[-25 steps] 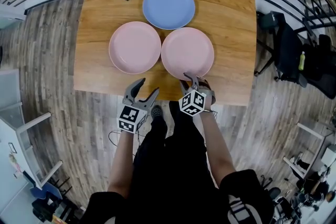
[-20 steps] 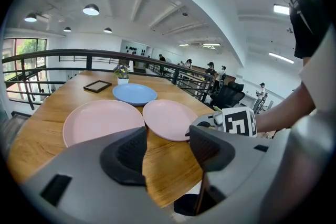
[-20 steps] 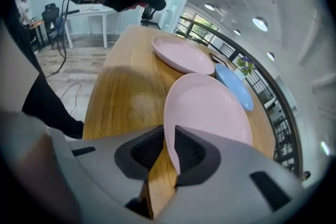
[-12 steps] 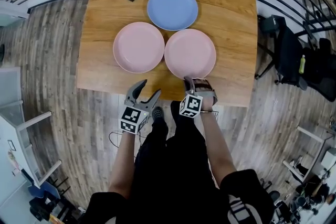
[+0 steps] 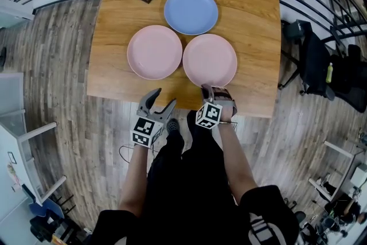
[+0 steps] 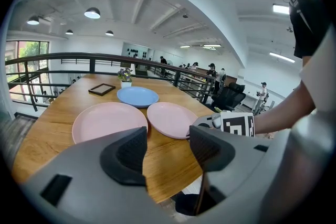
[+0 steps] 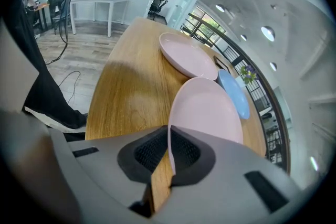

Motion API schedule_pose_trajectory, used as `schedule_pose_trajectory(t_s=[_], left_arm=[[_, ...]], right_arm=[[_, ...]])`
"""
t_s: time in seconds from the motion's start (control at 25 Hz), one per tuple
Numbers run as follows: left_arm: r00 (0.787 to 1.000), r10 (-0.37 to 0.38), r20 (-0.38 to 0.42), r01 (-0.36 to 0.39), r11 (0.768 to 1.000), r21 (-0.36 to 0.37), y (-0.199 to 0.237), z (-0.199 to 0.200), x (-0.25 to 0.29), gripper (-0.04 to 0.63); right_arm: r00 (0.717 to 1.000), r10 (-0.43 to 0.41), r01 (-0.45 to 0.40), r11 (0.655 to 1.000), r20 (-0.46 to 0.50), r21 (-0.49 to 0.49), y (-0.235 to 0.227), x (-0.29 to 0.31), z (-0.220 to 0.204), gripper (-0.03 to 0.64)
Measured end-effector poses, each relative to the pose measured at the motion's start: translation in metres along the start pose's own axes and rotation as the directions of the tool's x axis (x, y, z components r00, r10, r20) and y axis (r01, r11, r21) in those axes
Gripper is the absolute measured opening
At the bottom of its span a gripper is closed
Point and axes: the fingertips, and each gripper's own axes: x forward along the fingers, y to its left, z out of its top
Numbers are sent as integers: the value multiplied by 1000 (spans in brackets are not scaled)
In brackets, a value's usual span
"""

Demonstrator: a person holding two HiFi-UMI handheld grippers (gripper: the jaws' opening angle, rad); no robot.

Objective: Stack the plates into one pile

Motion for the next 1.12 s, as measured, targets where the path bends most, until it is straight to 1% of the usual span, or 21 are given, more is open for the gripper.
schedule_pose_trajectory(t_s=[0.16,0.32,0.4,0.48,0.6,0.76,0.92,1.12], left_arm=[[1000,0,-5,1,1000,3,2,1,-6,258],[1000,1,26,-2,1000,24,0,4,-9,258],[1000,-4,20,3,1000,30,-3,5,-13,258],[1000,-4,13,4,1000,31,-6,5,-17,258],[999,-6,41,5,999,36,-11,5,-19,258],[999,-8,39,7,1000,27,-11,6,-27,258],[998,5,56,-8,999,38,-8,10,-33,258],[997,17,69,-19,999,30,-7,17,-43,258]], right_arm=[[1000,4,-3,1000,-2,25,-3,-4,3,20],[1000,1,0,999,-11,32,-5,-13,3,21],[1000,-7,7,999,-10,36,-7,-18,5,23],[1000,-15,15,999,-12,30,-8,-22,6,21],[999,-29,30,999,-23,26,-9,-28,3,23],[999,-50,50,998,-23,31,-11,-32,9,23],[998,-61,62,998,-17,26,-13,-37,14,23],[998,-69,69,997,-14,15,-16,-42,18,25]])
